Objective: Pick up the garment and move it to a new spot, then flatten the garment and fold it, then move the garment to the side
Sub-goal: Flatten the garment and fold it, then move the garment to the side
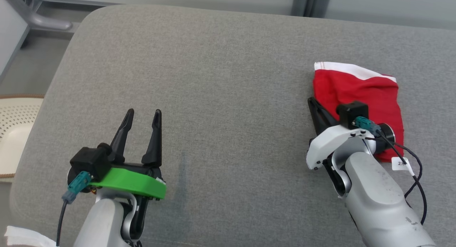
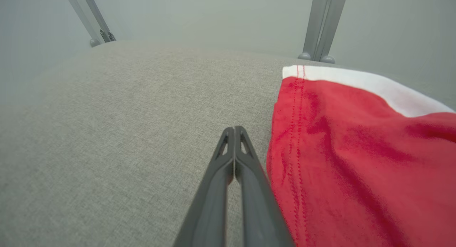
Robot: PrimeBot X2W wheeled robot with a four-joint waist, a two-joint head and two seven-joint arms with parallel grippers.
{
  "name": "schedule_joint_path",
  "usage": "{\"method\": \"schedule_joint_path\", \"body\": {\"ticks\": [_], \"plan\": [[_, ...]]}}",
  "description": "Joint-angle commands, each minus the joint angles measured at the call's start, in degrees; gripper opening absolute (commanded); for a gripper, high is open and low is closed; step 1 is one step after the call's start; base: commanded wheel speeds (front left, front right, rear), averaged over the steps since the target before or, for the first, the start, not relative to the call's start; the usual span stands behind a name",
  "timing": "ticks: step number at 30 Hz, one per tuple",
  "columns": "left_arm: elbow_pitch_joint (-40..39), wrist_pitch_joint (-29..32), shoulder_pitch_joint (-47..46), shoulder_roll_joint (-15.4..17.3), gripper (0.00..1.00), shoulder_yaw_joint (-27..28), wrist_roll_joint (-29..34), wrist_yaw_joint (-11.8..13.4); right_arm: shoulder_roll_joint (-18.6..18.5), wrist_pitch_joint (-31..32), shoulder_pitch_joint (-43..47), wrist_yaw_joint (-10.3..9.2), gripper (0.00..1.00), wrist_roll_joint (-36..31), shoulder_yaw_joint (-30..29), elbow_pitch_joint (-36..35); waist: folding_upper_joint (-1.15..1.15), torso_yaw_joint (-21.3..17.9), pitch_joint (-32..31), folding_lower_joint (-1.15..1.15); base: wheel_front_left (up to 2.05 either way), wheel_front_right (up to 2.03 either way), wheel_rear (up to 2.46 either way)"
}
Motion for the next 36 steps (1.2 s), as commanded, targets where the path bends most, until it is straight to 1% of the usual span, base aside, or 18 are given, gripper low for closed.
{"method": "schedule_joint_path", "body": {"ticks": [1, 2, 5, 9, 10, 15, 19, 24, 29, 36], "plan": [[0.09, 0.01, 1.16, 0.46, 1.0, 0.67, 0.28, -0.11, -0.63, -0.63, 1.6, -0.08, 0.62, 1.24, -0.1, -2.03, 0.0, -2.6, -2.48, 0.0, 0.0, 0.0, 0.0], [0.13, 0.02, 1.57, 0.61, 1.0, 1.1, 0.31, -0.11, -0.88, -0.8, 2.33, -0.08, 1.0, 1.85, -0.34, -3.51, 0.0, -3.19, -2.95, 0.0, 0.0, 0.0, 0.0], [0.17, 0.01, 3.05, 0.96, 1.0, 2.63, 0.52, -0.11, -1.92, -0.37, 5.08, -0.08, 1.0, 3.51, -1.93, -9.38, 0.0, -5.37, -4.59, 0.0, 0.0, 0.0, 0.0], [0.13, 0.02, 4.9, 1.22, 1.0, 4.3, 0.66, -0.11, -3.6, 3.03, 9.33, -0.08, 1.0, 3.73, -5.06, -17.08, 0.0, -7.77, -6.46, 0.0, 0.0, 0.0, 0.0], [0.01, 0.02, 5.75, 1.26, 1.0, 5.06, 0.75, -0.11, -4.31, 4.68, 11.38, -0.08, 1.0, 3.72, -6.92, -20.76, 0.0, -8.73, -7.19, 0.0, 0.0, 0.0, 0.0], [-0.01, 0.02, 7.58, 1.23, 1.0, 6.15, 1.03, -0.11, -6.08, 9.24, 16.71, -0.07, 1.0, 4.07, -10.97, -27.96, 0.0, -10.4, -8.75, 0.0, 0.0, 0.0, 0.0], [-0.03, 0.02, 8.46, 1.12, 1.0, 6.84, 1.05, -0.11, -7.82, 10.53, 19.88, -0.07, 1.0, 4.85, -11.12, -31.18, 0.0, -11.16, -9.52, 0.0, 0.0, 0.0, 0.0], [0.59, 0.02, 9.75, 0.87, 1.0, 7.53, 1.12, -0.11, -9.65, 9.43, 22.25, -0.07, 1.0, 6.43, -9.73, -33.47, 0.0, -11.88, -10.42, 0.0, 0.0, 0.0, 0.0], [1.26, 0.01, 10.4, 0.65, 1.0, 8.09, 1.25, -0.11, -9.89, 8.9, 23.75, -0.07, 1.0, 7.72, -8.28, -34.56, 0.0, -12.49, -11.0, 0.0, 0.0, 0.0, 0.0], [1.06, 0.02, 9.59, 0.29, 1.0, 8.24, 1.66, -0.11, -9.85, 10.18, 23.64, -0.07, 1.0, 8.37, -8.2, -34.55, 0.0, -12.66, -10.94, 0.0, 0.0, 0.0, 0.0]]}}
